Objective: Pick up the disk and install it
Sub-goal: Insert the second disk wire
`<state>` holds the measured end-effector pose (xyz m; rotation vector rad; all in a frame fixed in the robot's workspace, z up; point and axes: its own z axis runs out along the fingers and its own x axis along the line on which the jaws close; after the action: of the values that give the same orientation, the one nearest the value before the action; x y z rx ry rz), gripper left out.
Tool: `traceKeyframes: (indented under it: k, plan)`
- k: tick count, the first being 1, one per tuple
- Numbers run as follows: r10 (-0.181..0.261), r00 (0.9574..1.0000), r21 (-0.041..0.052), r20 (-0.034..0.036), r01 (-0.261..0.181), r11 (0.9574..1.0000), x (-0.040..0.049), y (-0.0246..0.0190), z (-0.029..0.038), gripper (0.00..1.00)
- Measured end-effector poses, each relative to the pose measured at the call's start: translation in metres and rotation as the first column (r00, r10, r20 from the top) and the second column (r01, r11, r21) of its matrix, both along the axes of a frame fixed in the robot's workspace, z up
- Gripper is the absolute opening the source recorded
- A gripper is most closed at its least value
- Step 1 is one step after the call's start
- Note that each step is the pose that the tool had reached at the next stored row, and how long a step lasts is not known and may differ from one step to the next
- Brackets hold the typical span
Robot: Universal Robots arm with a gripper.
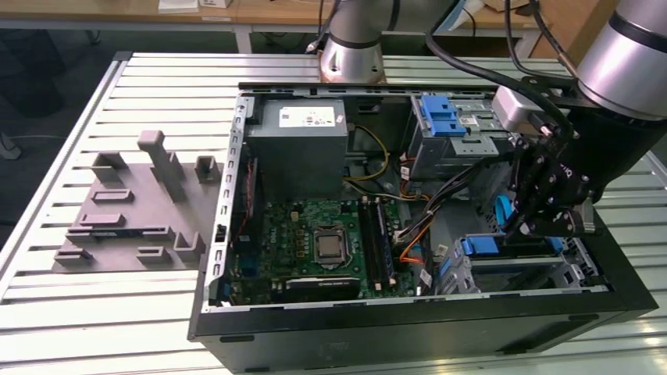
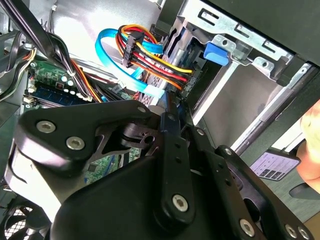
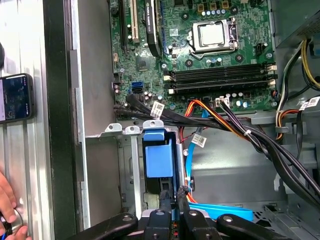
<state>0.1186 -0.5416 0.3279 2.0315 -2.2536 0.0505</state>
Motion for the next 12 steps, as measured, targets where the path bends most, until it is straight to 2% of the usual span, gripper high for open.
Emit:
traceKeyframes:
  k: [6,7,12]
  plan:
    - [0.0,1.0,0.0012,-0.0001,0.0,1.0,0.0,0.0,-0.0008,0.17]
    - [0.0,1.0,0.0012,0.0,0.0,1.0,0.0,0.0,-0.0008,0.24]
    - [0.0,1.0,0.0015,-0.0004,0.0,1.0,-0.0001,0.0,0.001,0.24]
